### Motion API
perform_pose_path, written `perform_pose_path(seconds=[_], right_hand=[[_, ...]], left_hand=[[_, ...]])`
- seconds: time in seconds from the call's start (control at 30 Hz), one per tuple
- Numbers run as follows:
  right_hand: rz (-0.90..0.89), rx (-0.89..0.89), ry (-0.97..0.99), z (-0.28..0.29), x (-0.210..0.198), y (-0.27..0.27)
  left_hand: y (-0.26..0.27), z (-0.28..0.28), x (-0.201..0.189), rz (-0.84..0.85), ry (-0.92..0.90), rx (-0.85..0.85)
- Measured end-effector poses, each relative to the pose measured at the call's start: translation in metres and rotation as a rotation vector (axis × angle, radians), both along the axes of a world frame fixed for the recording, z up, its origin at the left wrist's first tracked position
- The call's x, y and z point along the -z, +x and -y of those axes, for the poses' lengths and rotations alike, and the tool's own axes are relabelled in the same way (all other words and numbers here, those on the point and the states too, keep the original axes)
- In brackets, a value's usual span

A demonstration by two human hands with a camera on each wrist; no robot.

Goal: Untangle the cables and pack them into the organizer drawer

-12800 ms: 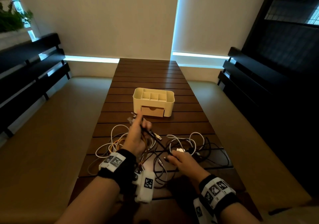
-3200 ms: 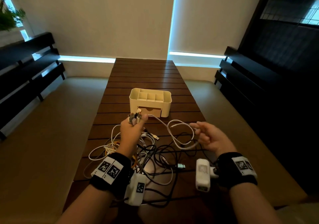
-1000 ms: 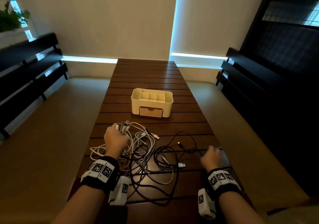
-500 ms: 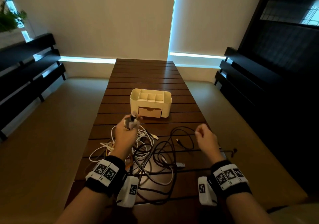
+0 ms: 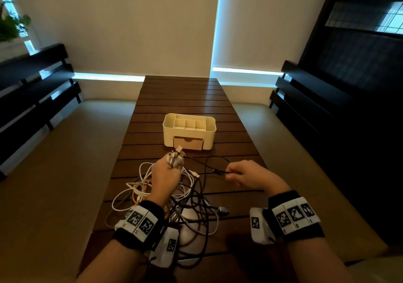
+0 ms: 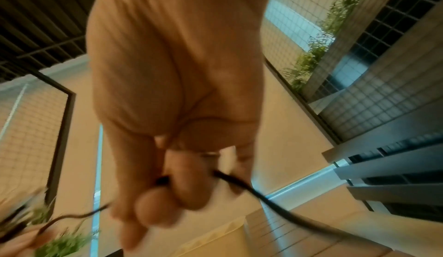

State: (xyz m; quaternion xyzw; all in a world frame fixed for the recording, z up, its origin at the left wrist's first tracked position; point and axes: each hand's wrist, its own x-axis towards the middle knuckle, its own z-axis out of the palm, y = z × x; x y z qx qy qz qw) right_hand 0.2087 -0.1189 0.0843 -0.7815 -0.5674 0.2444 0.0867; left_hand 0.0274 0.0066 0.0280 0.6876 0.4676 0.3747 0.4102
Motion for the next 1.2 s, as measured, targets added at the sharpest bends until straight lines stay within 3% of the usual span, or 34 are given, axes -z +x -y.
perform_pose_path(seconds=[0.1, 0.27, 0.37, 0.5, 0.57, 0.63, 0.7, 0.77, 0.87, 1.0, 1.1, 1.2], right_hand=[[-0.022, 0.074, -0.043, 0.014, 0.013, 0.024], [-0.202, 0.200, 0.041, 0.041, 0.020, 0.053], [-0.380, 0.341, 0.248, 0.051, 0.020, 0.060], [-0.543, 0.736, 0.740, 0.050, 0.017, 0.059], [-0.772, 0.931, 0.991, 0.043, 0.010, 0.058], [-1.147, 1.030, 1.183, 0.035, 0.000, 0.052], [-1.452, 1.012, 1.262, 0.027, -0.011, 0.045], [-1.578, 0.954, 1.320, 0.021, -0.019, 0.038], [-1.549, 0.876, 1.463, 0.018, -0.029, 0.033], [-1.467, 0.832, 1.567, 0.015, -0.043, 0.022], [-1.157, 0.792, 1.277, -0.006, -0.036, -0.009], [-0.864, 0.502, 0.918, -0.027, -0.014, -0.055]], left_hand=[[-0.009, -0.015, 0.001, 0.154, -0.178, -0.195], [-0.033, -0.035, 0.018, 0.060, -0.204, -0.263], [-0.032, -0.035, 0.023, 0.036, -0.213, -0.261], [-0.026, -0.027, 0.020, -0.035, -0.165, -0.177], [-0.022, -0.021, 0.022, -0.085, -0.142, -0.121], [-0.017, -0.016, 0.025, -0.105, -0.134, -0.077], [-0.013, -0.011, 0.026, -0.095, -0.141, -0.041], [-0.012, -0.006, 0.025, -0.082, -0.130, 0.017], [-0.016, -0.003, 0.021, 0.046, -0.101, 0.042], [-0.017, -0.001, 0.007, 0.364, -0.111, -0.037], [-0.008, 0.006, -0.012, 0.486, -0.160, 0.052], [0.004, 0.013, -0.021, 0.645, -0.272, 0.178]])
